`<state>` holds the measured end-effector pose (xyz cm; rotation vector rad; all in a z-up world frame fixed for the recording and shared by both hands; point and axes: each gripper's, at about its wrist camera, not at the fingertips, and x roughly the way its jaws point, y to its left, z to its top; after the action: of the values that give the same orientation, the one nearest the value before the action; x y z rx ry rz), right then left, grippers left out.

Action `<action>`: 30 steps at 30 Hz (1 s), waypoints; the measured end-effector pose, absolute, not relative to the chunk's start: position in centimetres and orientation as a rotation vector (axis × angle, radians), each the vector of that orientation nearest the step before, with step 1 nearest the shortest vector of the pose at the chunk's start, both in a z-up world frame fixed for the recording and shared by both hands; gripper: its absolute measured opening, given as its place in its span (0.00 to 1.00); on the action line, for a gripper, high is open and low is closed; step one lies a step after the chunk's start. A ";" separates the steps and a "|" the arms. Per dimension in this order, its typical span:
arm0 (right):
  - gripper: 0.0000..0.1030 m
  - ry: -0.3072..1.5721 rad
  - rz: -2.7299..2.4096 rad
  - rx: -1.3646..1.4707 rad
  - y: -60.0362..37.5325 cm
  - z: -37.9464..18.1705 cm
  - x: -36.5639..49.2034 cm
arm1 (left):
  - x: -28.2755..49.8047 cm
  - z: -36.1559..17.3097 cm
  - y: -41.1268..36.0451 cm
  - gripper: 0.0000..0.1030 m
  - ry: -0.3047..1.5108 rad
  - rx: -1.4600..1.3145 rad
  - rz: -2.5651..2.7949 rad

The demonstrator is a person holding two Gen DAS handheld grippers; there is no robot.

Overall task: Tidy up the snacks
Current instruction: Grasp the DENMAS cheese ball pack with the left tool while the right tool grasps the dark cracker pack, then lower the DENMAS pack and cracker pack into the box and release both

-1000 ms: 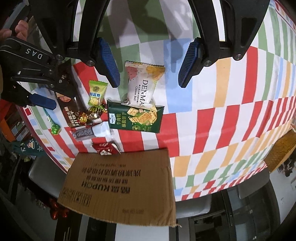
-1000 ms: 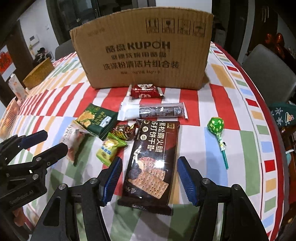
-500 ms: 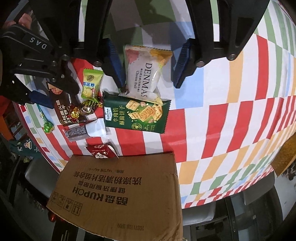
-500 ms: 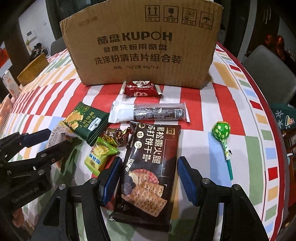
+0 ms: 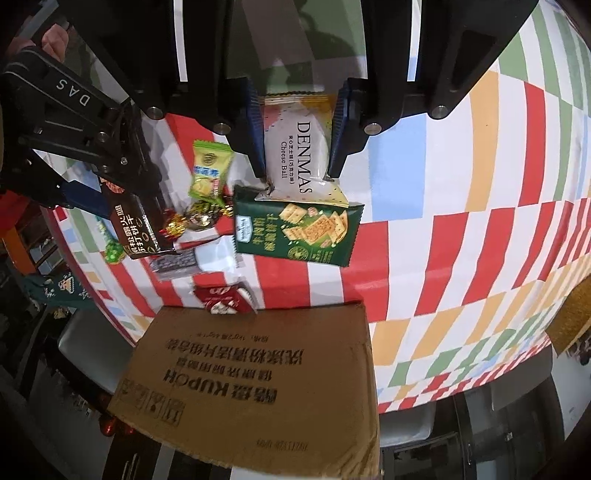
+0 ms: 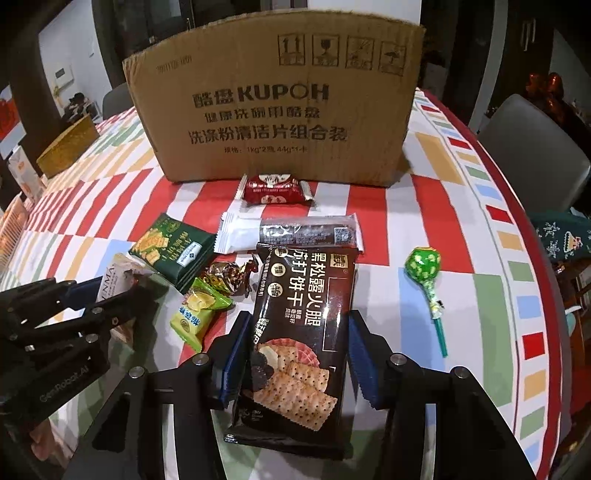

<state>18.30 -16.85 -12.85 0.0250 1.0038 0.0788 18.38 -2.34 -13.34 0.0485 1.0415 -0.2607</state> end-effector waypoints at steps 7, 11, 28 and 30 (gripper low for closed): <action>0.50 0.954 0.093 0.046 -17.4 -10.7 17.3 | 17.1 -10.8 -2.6 0.31 0.984 0.037 -0.279; 0.51 0.928 0.101 0.054 -17.6 -9.6 16.8 | 16.5 -9.5 -2.6 0.31 0.953 0.033 -0.283; 0.51 0.767 0.120 0.046 -18.6 -3.4 16.1 | 16.0 -2.8 -2.8 0.31 0.798 0.031 -0.290; 0.51 0.751 0.117 0.043 -18.7 -2.8 16.3 | 16.0 -2.0 -2.9 0.31 0.778 0.034 -0.292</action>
<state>16.29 -18.74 -2.76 0.0434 0.7507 0.1173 16.01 -2.90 -2.02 0.0342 0.7777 -0.2920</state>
